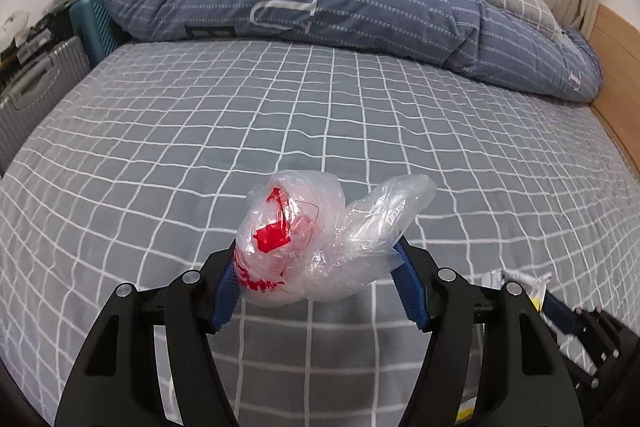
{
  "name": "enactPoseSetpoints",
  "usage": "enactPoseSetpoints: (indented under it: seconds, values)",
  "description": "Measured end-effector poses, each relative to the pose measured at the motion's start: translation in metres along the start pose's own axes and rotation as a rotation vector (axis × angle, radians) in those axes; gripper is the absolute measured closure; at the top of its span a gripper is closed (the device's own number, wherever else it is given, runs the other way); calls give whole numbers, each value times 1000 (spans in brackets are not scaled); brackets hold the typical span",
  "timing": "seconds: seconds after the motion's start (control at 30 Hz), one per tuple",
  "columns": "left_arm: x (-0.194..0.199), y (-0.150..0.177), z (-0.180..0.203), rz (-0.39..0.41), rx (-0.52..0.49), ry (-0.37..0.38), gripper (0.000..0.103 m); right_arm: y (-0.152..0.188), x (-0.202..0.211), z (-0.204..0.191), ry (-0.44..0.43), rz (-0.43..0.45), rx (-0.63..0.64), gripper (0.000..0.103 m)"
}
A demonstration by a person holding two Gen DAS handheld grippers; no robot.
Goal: Collect trash
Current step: 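Carry the clear bag and yellow wrapper down toward the black bin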
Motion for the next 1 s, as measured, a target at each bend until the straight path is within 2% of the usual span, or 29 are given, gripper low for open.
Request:
enactPoseSetpoints:
  seconds: [0.17, 0.4, 0.73, 0.83, 1.0]
  values:
    - [17, 15, 13, 21, -36, -33, 39, 1, 21, 12, -10, 28, -18, 77]
    - [27, 41, 27, 4, -42, -16, 39, 10, 48, 27, -31, 58, -38, 77]
    - [34, 72, 34, -14, -45, -1, 39, 31, 65, 36, 24, 80, -24, 77]
    - [33, 80, 32, -23, -41, -2, 39, 41, 64, 32, 76, 101, 9, 77]
    - [40, 92, 30, -20, -40, 9, 39, 56, 65, 29, 74, 97, 25, 77]
Point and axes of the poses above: each gripper's, at about its wrist camera, not at the fingertips, and x roughly against the way its jaws point, z to its right, y to its underside, the point moved 5 cm from there along -x, roughly the way its jaws point, and after that the axes turned 14 degrees about -z, right-handed, at the moved point
